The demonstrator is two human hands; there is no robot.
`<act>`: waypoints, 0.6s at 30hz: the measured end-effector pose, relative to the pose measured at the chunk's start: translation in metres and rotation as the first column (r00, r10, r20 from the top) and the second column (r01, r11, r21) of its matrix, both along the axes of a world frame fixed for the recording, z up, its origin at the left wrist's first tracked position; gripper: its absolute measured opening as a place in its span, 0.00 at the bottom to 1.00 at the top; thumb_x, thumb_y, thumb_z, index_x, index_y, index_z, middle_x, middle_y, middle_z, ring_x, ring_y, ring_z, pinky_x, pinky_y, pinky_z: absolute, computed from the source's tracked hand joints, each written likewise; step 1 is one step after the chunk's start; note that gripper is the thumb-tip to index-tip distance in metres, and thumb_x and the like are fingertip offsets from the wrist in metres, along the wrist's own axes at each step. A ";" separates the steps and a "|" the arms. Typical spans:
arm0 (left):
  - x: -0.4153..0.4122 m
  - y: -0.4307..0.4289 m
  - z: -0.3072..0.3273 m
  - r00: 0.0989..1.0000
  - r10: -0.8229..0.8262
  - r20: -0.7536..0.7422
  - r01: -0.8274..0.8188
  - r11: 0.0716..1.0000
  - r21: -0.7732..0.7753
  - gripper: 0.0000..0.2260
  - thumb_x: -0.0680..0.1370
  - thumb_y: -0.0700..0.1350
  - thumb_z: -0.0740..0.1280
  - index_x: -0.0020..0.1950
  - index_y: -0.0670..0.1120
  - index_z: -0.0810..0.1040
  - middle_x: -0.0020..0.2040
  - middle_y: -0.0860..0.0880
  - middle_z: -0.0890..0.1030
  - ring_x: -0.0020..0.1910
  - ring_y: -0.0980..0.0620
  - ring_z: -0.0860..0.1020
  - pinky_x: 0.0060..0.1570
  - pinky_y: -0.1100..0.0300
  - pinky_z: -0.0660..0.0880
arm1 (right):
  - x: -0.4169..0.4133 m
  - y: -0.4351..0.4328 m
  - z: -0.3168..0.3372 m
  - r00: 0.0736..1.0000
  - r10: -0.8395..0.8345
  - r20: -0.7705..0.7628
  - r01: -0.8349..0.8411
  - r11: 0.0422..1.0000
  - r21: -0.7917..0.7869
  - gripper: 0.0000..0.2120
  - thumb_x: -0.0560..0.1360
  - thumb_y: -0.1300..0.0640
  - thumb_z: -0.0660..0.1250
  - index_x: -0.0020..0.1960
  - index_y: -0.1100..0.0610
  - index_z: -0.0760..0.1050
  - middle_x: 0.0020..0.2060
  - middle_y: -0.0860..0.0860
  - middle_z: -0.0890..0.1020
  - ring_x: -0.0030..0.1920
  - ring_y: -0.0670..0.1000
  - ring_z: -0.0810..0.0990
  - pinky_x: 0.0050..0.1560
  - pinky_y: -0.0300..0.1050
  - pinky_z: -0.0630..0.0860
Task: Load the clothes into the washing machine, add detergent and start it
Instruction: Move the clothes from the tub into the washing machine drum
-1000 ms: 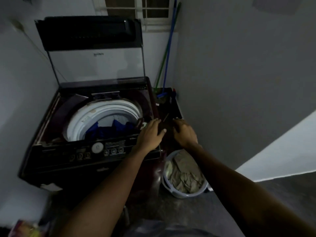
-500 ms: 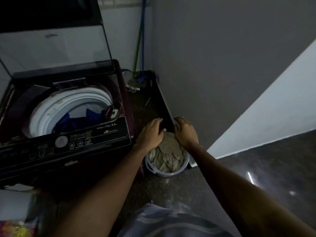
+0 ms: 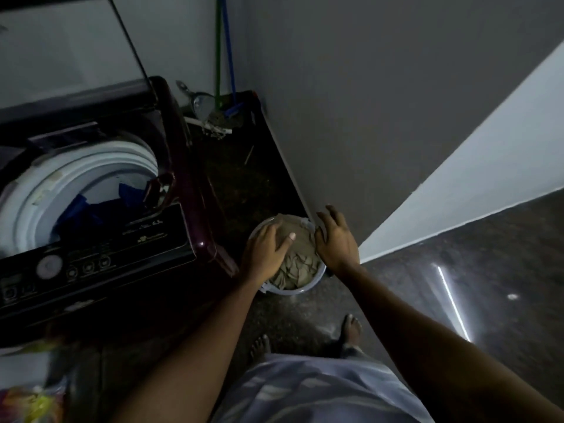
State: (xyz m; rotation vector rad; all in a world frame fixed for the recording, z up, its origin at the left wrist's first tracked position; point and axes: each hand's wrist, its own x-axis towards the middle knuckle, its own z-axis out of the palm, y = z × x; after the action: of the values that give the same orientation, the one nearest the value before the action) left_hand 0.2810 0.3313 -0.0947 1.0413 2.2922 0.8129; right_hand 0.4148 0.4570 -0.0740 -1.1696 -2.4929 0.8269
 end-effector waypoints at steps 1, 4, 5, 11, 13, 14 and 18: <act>0.005 0.004 -0.003 1.000 0.025 0.006 -0.025 1.000 0.004 0.27 0.80 0.62 0.59 0.74 0.47 0.69 0.71 0.48 0.72 0.70 0.49 0.70 0.67 0.51 0.70 | 0.003 0.008 -0.005 1.000 0.023 0.017 -0.023 1.000 0.002 0.22 0.78 0.54 0.61 0.71 0.54 0.68 0.74 0.51 0.63 0.68 0.56 0.70 0.61 0.50 0.73; 0.024 0.014 -0.017 0.995 0.088 0.038 -0.088 0.996 0.001 0.25 0.80 0.59 0.61 0.73 0.46 0.70 0.70 0.48 0.73 0.68 0.49 0.72 0.65 0.53 0.71 | 0.012 0.029 -0.022 0.994 0.092 0.059 -0.093 0.996 0.005 0.21 0.78 0.55 0.62 0.71 0.55 0.68 0.74 0.53 0.64 0.68 0.58 0.70 0.61 0.51 0.73; 0.032 0.015 -0.025 0.994 0.097 0.051 -0.096 0.995 -0.015 0.25 0.80 0.58 0.62 0.72 0.46 0.70 0.69 0.47 0.74 0.67 0.48 0.72 0.64 0.53 0.72 | 0.015 0.033 -0.029 0.992 0.111 0.056 -0.111 0.994 -0.005 0.21 0.78 0.55 0.62 0.70 0.56 0.69 0.73 0.54 0.66 0.67 0.58 0.71 0.61 0.51 0.73; 0.058 0.018 -0.093 0.979 0.187 0.084 -0.182 0.981 -0.072 0.23 0.79 0.54 0.66 0.69 0.42 0.73 0.64 0.43 0.77 0.62 0.43 0.76 0.58 0.53 0.74 | 0.026 0.052 -0.101 0.987 0.146 0.065 -0.139 0.985 -0.098 0.20 0.77 0.60 0.62 0.68 0.61 0.71 0.69 0.58 0.70 0.65 0.60 0.72 0.62 0.50 0.71; 0.058 0.020 -0.127 0.976 0.193 0.103 -0.184 0.979 -0.090 0.22 0.80 0.53 0.67 0.69 0.42 0.72 0.64 0.43 0.77 0.63 0.44 0.75 0.59 0.51 0.74 | 0.028 0.060 -0.139 0.986 0.148 0.073 -0.141 0.985 -0.100 0.20 0.77 0.60 0.63 0.68 0.61 0.71 0.68 0.57 0.72 0.66 0.59 0.72 0.62 0.48 0.71; 0.057 0.021 -0.148 0.977 0.187 0.100 -0.178 0.980 -0.090 0.21 0.79 0.52 0.67 0.68 0.43 0.73 0.64 0.44 0.78 0.63 0.44 0.76 0.59 0.50 0.75 | 0.029 0.063 -0.160 0.988 0.137 0.075 -0.129 0.986 -0.101 0.20 0.76 0.60 0.63 0.68 0.61 0.72 0.68 0.56 0.72 0.65 0.58 0.73 0.61 0.48 0.72; 0.046 0.028 -0.239 0.990 0.134 0.037 -0.130 0.988 -0.087 0.18 0.79 0.51 0.68 0.66 0.44 0.76 0.59 0.45 0.80 0.57 0.45 0.78 0.53 0.53 0.76 | 0.023 0.071 -0.261 0.994 0.093 0.052 -0.086 0.988 -0.131 0.17 0.76 0.59 0.65 0.65 0.59 0.74 0.64 0.55 0.76 0.60 0.58 0.77 0.55 0.50 0.76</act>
State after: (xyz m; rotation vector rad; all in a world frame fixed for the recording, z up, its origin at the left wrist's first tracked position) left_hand 0.3272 0.3596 -0.3334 0.8338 2.3568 0.7743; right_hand 0.4382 0.5278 -0.3354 -1.1445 -2.5895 1.0054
